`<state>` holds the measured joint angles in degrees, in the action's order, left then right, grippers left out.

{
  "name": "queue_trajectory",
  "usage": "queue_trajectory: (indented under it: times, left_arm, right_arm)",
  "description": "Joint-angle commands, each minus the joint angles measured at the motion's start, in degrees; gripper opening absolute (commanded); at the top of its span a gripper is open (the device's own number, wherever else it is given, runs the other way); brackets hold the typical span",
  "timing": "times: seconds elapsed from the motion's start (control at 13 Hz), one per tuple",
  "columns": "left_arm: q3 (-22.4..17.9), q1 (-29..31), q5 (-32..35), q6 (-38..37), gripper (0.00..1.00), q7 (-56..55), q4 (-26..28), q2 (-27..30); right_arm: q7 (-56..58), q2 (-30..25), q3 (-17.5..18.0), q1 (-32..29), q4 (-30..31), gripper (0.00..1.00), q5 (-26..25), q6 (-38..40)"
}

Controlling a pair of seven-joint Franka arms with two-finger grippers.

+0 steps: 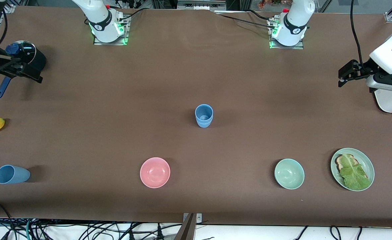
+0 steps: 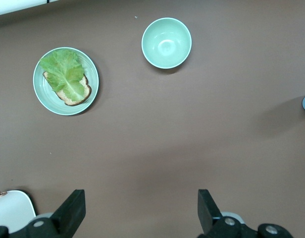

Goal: Stack blue cups with both arms

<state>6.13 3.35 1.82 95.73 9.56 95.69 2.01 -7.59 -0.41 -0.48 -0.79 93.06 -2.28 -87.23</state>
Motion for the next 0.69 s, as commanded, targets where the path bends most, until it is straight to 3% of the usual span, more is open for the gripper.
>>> queue_trajectory:
  times: [0.0, 0.23, 0.61]
  left_arm:
    - [0.5, 0.5, -0.9, -0.8, 1.00, 1.9, -1.0, -0.1]
    - [0.3, 1.7, -3.3, -0.8, 1.00, 1.9, -1.2, -0.1]
    - [0.2, 2.7, -6.3, -0.8, 1.00, 1.9, -1.2, -0.5]
  right_arm:
    - [2.0, 1.3, -1.1, 0.0, -5.1, 1.00, 1.2, 4.9]
    - [6.2, 2.6, -5.4, 2.5, -5.2, 1.00, 2.2, 3.9]
    - [6.2, 3.6, -5.1, 2.5, -4.0, 1.00, 2.4, 2.6]
